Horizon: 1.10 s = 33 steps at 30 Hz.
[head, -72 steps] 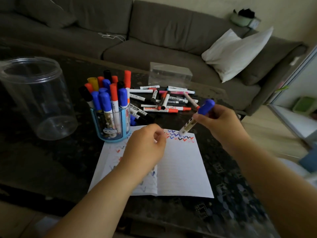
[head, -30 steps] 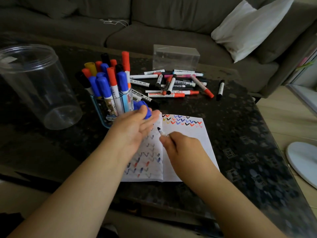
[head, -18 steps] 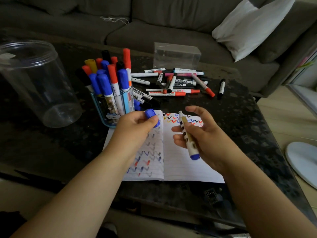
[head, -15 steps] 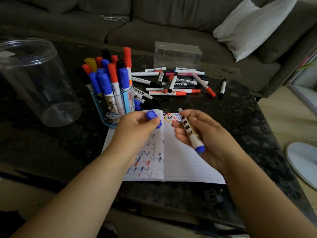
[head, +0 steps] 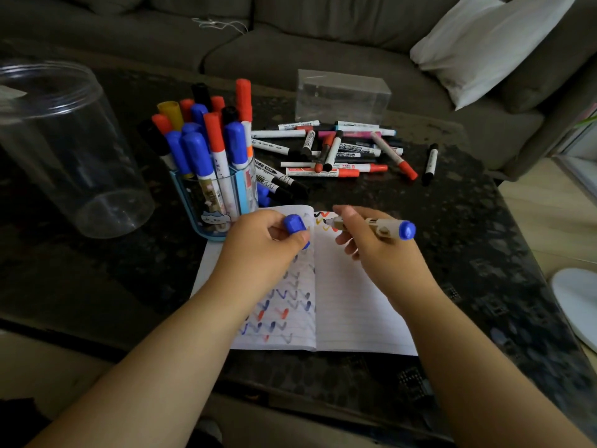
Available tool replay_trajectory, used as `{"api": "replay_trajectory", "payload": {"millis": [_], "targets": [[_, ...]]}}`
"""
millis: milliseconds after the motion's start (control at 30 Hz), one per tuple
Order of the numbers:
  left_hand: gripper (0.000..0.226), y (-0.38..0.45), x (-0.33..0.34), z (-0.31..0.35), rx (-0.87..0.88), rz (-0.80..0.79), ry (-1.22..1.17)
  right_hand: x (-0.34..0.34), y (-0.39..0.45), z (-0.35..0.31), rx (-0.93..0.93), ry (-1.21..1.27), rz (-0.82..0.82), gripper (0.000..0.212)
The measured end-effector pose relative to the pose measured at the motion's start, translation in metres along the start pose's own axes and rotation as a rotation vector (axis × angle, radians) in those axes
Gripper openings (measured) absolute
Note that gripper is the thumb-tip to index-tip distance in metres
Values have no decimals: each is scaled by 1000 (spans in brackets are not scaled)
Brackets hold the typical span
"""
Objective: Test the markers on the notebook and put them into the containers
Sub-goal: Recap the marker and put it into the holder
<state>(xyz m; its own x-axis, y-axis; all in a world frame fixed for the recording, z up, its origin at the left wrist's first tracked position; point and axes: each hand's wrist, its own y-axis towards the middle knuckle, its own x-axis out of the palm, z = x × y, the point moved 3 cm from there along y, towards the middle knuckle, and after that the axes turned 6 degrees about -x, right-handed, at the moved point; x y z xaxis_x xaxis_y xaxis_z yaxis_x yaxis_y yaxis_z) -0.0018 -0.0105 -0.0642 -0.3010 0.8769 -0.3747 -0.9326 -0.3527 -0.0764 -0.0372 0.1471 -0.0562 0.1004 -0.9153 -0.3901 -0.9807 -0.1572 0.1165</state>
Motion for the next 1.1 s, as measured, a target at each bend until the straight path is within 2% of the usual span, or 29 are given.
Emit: {"api": "replay_trajectory", "payload": {"millis": [200, 1100], "targets": [[6, 1, -4, -5, 1, 9, 101, 5, 5, 9, 7, -95, 71, 2], [7, 1, -3, -5, -6, -19, 167, 12, 9, 18, -14, -224, 26, 2]]}}
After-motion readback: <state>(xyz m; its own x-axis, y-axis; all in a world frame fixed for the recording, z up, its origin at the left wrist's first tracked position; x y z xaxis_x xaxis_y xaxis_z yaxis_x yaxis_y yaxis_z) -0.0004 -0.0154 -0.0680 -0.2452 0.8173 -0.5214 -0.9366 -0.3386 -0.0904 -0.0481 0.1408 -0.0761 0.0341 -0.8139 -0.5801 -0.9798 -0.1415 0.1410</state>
